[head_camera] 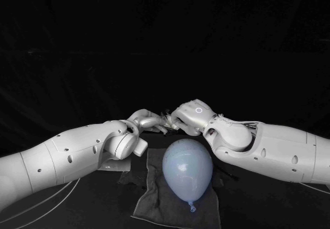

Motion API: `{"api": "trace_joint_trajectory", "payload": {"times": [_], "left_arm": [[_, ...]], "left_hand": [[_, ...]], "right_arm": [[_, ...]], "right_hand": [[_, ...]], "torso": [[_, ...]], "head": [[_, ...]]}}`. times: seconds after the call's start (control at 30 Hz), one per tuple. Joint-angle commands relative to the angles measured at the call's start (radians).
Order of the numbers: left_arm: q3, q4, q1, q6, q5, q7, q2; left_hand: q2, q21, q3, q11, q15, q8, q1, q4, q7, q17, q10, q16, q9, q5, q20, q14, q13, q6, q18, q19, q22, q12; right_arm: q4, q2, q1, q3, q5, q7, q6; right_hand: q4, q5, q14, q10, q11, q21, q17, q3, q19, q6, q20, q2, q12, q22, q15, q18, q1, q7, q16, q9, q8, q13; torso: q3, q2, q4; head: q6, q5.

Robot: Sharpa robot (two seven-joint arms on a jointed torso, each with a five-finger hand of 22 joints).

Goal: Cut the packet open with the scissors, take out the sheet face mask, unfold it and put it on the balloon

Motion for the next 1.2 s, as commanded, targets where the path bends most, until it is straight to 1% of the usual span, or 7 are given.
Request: {"api": "trace_joint_trajectory", "payload": {"times": [0.03, 0.4, 0.87, 1.0, 1.03, 1.1, 1.2], "left_arm": [[0.001, -0.008, 0.002, 0.014, -0.014, -0.007, 0.005], [0.001, -0.033, 0.002, 0.014, -0.025, -0.018, 0.015], [0.001, -0.034, 0.002, 0.015, -0.027, -0.018, 0.017], [0.001, -0.034, 0.002, 0.012, -0.027, -0.018, 0.017], [0.001, -0.034, 0.002, 0.012, -0.026, -0.018, 0.017], [0.001, -0.034, 0.002, 0.011, -0.025, -0.018, 0.018], [0.001, -0.033, 0.002, 0.009, -0.022, -0.017, 0.018]], "left_hand": [[0.000, -0.004, 0.008, 0.000, -0.003, 0.032, 0.009, 0.000, -0.007, -0.001, 0.003, 0.003, 0.147, 0.005, 0.000, -0.003, 0.001, 0.012, 0.015, -0.002, 0.001, 0.003], [0.000, -0.003, 0.009, 0.000, -0.003, 0.032, 0.008, 0.000, -0.007, -0.001, 0.004, 0.004, 0.147, 0.005, 0.000, -0.003, 0.001, 0.012, 0.015, 0.000, 0.002, 0.004], [-0.001, -0.003, 0.009, 0.000, -0.003, 0.033, 0.008, 0.001, -0.007, -0.002, 0.004, 0.005, 0.147, 0.006, 0.000, -0.002, 0.001, 0.013, 0.016, 0.000, 0.002, 0.004], [-0.001, -0.003, 0.009, 0.000, -0.003, 0.033, 0.007, 0.001, -0.007, -0.002, 0.004, 0.006, 0.148, 0.006, 0.000, -0.002, 0.001, 0.013, 0.016, 0.001, 0.002, 0.005], [-0.001, -0.003, 0.009, 0.000, -0.003, 0.033, 0.007, 0.001, -0.007, -0.002, 0.004, 0.006, 0.148, 0.006, 0.000, -0.002, 0.001, 0.013, 0.016, 0.001, 0.002, 0.005], [-0.001, -0.003, 0.009, 0.000, -0.003, 0.033, 0.007, 0.001, -0.007, -0.003, 0.004, 0.006, 0.148, 0.006, 0.000, -0.002, 0.002, 0.013, 0.017, 0.002, 0.002, 0.005], [-0.001, -0.003, 0.009, 0.000, -0.003, 0.033, 0.007, 0.001, -0.007, -0.003, 0.004, 0.006, 0.148, 0.006, 0.000, -0.002, 0.002, 0.013, 0.017, 0.002, 0.002, 0.005]], "right_arm": [[0.024, -0.017, 0.000, 0.001, -0.004, 0.036, -0.110], [0.110, -0.088, 0.004, 0.007, 0.060, 0.105, -0.246], [0.119, -0.092, 0.006, 0.010, 0.132, 0.090, -0.211], [0.112, -0.075, 0.006, 0.010, 0.169, 0.029, -0.136], [0.109, -0.070, 0.006, 0.009, 0.174, 0.009, -0.112], [0.099, -0.053, 0.006, 0.008, 0.183, -0.034, -0.055], [0.081, -0.027, 0.003, 0.007, 0.193, -0.085, 0.006]], "right_hand": [[-0.002, 0.005, 0.101, 0.060, -0.008, 0.008, 0.255, 0.007, 0.067, 0.001, -0.006, -0.002, 0.005, 0.239, -0.005, -0.011, -0.013, -0.004, 0.002, 0.058, 0.027, 0.204], [-0.010, 0.005, 0.101, 0.062, -0.009, 0.018, 0.256, 0.021, 0.072, -0.004, -0.006, -0.007, 0.008, 0.242, -0.005, -0.014, -0.022, -0.006, 0.002, 0.069, 0.040, 0.207], [-0.025, 0.004, 0.099, 0.029, -0.006, 0.004, 0.249, 0.057, 0.065, -0.041, -0.005, -0.024, -0.049, 0.238, -0.002, -0.011, -0.037, 0.001, -0.001, 0.084, 0.046, 0.167], [0.088, 0.008, 0.097, -0.060, 0.041, -0.028, 0.241, -0.095, 0.050, -0.140, 0.019, -0.185, -0.190, 0.228, 0.040, -0.005, -0.263, 0.052, -0.004, 0.058, -0.021, 0.072], [0.088, 0.013, 0.097, -0.071, 0.043, -0.036, 0.242, -0.134, 0.047, -0.146, 0.022, -0.191, -0.206, 0.226, 0.042, -0.004, -0.305, 0.054, -0.004, 0.056, -0.026, 0.061], [0.097, 0.015, 0.095, -0.116, 0.058, -0.078, 0.233, -0.450, 0.029, -0.178, 0.042, -0.115, -0.272, 0.215, 0.058, 0.005, -0.400, 0.072, -0.008, 0.043, -0.056, 0.017], [0.099, 0.015, 0.092, -0.133, 0.065, -0.102, 0.223, -0.526, 0.018, -0.182, 0.052, -0.117, -0.294, 0.208, 0.063, 0.011, -0.401, 0.077, -0.013, 0.036, -0.065, 0.000]], "torso": [[0.0005, 0.000, -0.0010], [0.0011, 0.000, -0.0006], [-0.0011, 0.000, 0.0011], [-0.0018, 0.000, 0.0003], [-0.0019, 0.000, 0.0006], [-0.0013, 0.000, 0.0012], [-0.0007, 0.000, 0.0017]], "head": [[0.002, -0.001], [0.001, 0.001], [0.001, 0.001], [0.001, 0.001], [0.001, 0.001], [0.002, 0.000], [0.003, 0.001]]}}
